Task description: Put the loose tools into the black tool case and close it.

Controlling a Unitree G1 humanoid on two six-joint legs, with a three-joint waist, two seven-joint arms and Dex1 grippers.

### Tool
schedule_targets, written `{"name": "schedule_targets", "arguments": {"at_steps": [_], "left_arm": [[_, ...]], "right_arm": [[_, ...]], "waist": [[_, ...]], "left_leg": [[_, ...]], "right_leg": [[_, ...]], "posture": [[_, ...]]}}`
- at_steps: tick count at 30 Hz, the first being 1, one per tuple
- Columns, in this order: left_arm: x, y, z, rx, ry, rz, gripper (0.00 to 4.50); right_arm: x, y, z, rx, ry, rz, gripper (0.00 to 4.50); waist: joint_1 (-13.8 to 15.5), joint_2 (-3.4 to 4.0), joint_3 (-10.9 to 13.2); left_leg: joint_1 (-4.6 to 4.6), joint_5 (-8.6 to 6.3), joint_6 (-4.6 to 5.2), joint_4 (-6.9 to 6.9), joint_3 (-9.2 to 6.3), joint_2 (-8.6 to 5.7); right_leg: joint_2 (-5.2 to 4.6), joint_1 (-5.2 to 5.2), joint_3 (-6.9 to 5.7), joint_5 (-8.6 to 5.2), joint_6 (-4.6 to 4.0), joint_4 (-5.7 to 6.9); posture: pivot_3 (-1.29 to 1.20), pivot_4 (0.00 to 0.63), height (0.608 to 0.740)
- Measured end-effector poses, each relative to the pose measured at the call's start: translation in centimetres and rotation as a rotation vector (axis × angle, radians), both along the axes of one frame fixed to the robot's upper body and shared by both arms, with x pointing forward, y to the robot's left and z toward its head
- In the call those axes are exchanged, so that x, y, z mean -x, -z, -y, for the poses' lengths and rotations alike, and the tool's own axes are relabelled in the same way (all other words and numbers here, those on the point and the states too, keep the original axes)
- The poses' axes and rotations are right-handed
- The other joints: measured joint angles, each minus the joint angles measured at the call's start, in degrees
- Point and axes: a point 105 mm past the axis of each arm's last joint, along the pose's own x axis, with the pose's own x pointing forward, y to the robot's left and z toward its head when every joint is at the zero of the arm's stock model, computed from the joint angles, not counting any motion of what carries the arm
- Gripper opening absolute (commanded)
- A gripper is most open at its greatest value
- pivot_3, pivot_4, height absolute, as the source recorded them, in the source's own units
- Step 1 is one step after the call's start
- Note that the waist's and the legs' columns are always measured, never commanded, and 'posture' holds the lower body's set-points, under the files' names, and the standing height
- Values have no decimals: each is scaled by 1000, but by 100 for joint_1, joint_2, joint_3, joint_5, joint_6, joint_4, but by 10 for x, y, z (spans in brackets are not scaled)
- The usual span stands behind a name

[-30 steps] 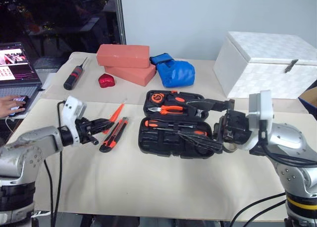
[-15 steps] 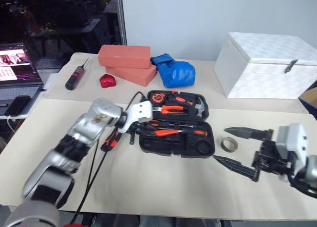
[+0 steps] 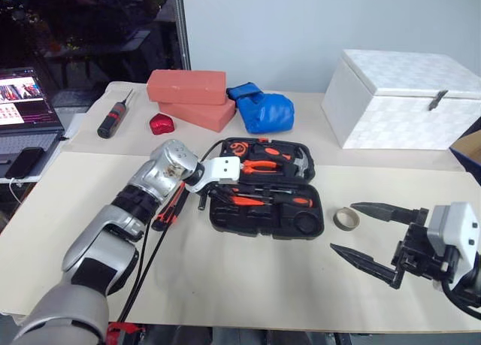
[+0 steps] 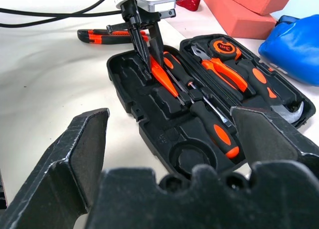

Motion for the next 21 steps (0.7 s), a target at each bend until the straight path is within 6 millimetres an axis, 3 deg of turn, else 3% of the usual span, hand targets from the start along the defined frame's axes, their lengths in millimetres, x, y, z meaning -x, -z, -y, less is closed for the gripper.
{"name": "schedule_targets", "arguments": {"at_steps": [2,4,8,10,13,16,18,21], "left_arm": [[0,0,1,-7,2,3,483],[0,0,1,-6,1,-1,1482],[1,-2,4,64,-48,-49,2756],[6,-9,5,154,-77,-120,2756],[12,-32,3,328,-117,-189,2039],[14,-45,-1,477,-185,-221,762],[15,-37,-2,532,-244,-226,41],[17,-10,4,570,-321,-249,41]], "right_arm": [[0,0,0,-1,0,0,4500],[0,0,0,-1,-1,4,4500],[1,0,0,-1,-2,4,4500],[2,3,0,-2,0,-6,4500],[3,3,1,-7,4,-1,4500],[2,2,1,-10,11,9,4500],[1,2,0,-14,12,12,4500],[0,3,-4,-22,-2,9,4500]], "waist": [[-1,0,0],[0,1,0],[3,1,0],[-6,0,0],[-13,1,0],[-2,3,-1],[2,4,-2],[9,2,-1]], "left_leg": [[9,0,0,0,0,0],[12,0,0,0,-1,0],[3,0,0,0,-1,0],[-16,0,0,0,-3,1],[-18,-2,4,-1,-6,1],[-11,-3,4,-1,-7,1],[0,-2,4,-1,-7,-1],[4,-1,3,0,-7,-3]], "right_leg": [[0,11,0,-1,-1,-1],[-1,14,0,-1,-1,-3],[-1,9,-2,-3,3,-7],[0,-9,-3,-4,6,-7],[0,-13,-4,0,25,-3],[-1,-7,-5,1,30,0],[-2,7,-5,0,27,-1],[-4,14,-4,-6,11,-2]], "posture": [[0,150,740],[0,150,740],[0,150,740],[0,150,740],[0,150,740],[0,150,740],[0,150,740],[0,150,740]]}}
